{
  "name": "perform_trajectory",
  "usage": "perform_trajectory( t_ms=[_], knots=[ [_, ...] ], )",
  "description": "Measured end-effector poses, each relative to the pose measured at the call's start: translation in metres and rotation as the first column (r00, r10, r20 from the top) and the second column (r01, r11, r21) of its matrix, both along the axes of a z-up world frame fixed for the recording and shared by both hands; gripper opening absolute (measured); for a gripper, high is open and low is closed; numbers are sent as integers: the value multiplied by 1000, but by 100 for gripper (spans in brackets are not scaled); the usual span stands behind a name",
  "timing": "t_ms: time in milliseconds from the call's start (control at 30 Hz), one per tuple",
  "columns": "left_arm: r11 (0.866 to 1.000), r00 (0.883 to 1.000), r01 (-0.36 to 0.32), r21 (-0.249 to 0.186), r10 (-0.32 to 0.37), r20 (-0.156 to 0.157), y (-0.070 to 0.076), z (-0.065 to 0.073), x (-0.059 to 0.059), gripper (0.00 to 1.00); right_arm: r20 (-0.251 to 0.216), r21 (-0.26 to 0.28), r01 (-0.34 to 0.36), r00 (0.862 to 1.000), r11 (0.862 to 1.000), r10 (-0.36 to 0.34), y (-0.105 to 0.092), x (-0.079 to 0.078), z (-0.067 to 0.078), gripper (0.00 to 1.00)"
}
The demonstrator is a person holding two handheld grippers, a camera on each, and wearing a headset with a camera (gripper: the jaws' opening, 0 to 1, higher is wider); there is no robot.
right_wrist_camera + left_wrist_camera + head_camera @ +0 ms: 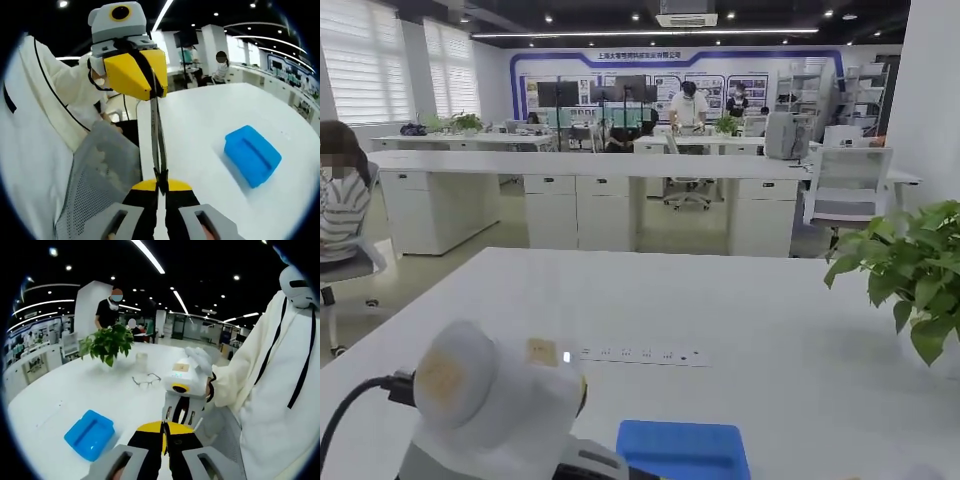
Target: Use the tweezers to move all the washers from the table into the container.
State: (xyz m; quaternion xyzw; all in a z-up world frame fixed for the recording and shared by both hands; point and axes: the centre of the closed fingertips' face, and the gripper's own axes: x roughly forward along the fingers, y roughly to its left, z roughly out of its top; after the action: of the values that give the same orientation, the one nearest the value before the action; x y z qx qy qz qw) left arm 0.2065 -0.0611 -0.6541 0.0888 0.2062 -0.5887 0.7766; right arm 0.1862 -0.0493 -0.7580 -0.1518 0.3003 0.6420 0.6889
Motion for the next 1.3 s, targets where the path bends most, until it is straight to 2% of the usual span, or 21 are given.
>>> perform_trajectory(
  t_ms=[33, 67, 133, 200, 267, 300, 400, 467, 567, 733, 767, 900, 1000, 1100, 1200, 1267, 1300],
  knots=[
    [1000, 1000, -10, 12, 10, -6, 3, -3, 1, 0, 34, -41, 2, 999, 999, -1, -4, 4, -3, 0],
    [999, 999, -27, 26, 27, -17, 5, -7, 3, 0, 51, -57, -10, 999, 998, 13, -5, 5, -5, 0],
    [998, 999, -38, 43, 39, -20, 8, -11, 7, 2, 61, -74, -20, 998, 997, 24, -4, 5, -6, 0],
    [996, 999, -40, 83, 43, -29, 12, -19, 7, 7, 74, -89, -35, 996, 995, 41, -4, 5, -7, 0],
    [991, 998, -11, 131, 18, -53, 15, -28, 4, 11, 107, -129, -48, 992, 990, 62, -6, 9, -9, 0],
    [990, 999, -9, 139, 16, -50, 15, -31, 4, 11, 138, -150, -68, 986, 986, 89, -7, 10, -11, 0],
    [987, 999, 3, 162, 6, -54, 14, -42, 3, 10, 149, -162, -78, 984, 984, 102, -5, 10, -13, 0],
    [982, 997, 14, 188, 0, -79, 16, -54, 1, 11, 165, -189, -92, 978, 978, 124, -5, 11, -18, 0],
    [979, 996, 24, 202, -5, -94, 16, -65, -1, 11, 173, -209, -99, 975, 973, 136, -5, 13, -24, 0],
    [965, 994, 38, 259, -10, -109, 21, -83, -1, 8, 168, -235, -115, 973, 965, 157, -6, 14, -29, 0],
    [962, 993, 46, 269, -14, -120, 23, -87, -1, 7, 172, -240, -119, 972, 963, 163, -6, 15, -30, 0],
    [960, 991, 50, 275, -13, -133, 26, -94, 4, 3, 169, -264, -137, 968, 955, 185, -7, 18, -36, 0],
    [958, 987, 59, 280, -15, -158, 27, -100, 6, 1, 162, -274, -144, 968, 951, 193, -8, 22, -41, 0],
    [942, 986, 88, 322, -38, -161, 30, -112, 8, 0, 156, -296, -159, 965, 942, 212, -8, 27, -47, 0],
    [933, 984, 108, 343, -51, -171, 31, -121, 13, 0, 156, -320, -173, 960, 931, 232, -9, 34, -54, 0],
    [917, 985, 125, 378, -68, -159, 32, -128, 18, 0, 155, -331, -177, 959, 927, 238, -10, 39, -58, 0],
    [912, 986, 133, 389, -84, -142, 32, -132, 22, 0, 152, -338, -177, 959, 924, 239, -11, 43, -61, 0]
  ],
)
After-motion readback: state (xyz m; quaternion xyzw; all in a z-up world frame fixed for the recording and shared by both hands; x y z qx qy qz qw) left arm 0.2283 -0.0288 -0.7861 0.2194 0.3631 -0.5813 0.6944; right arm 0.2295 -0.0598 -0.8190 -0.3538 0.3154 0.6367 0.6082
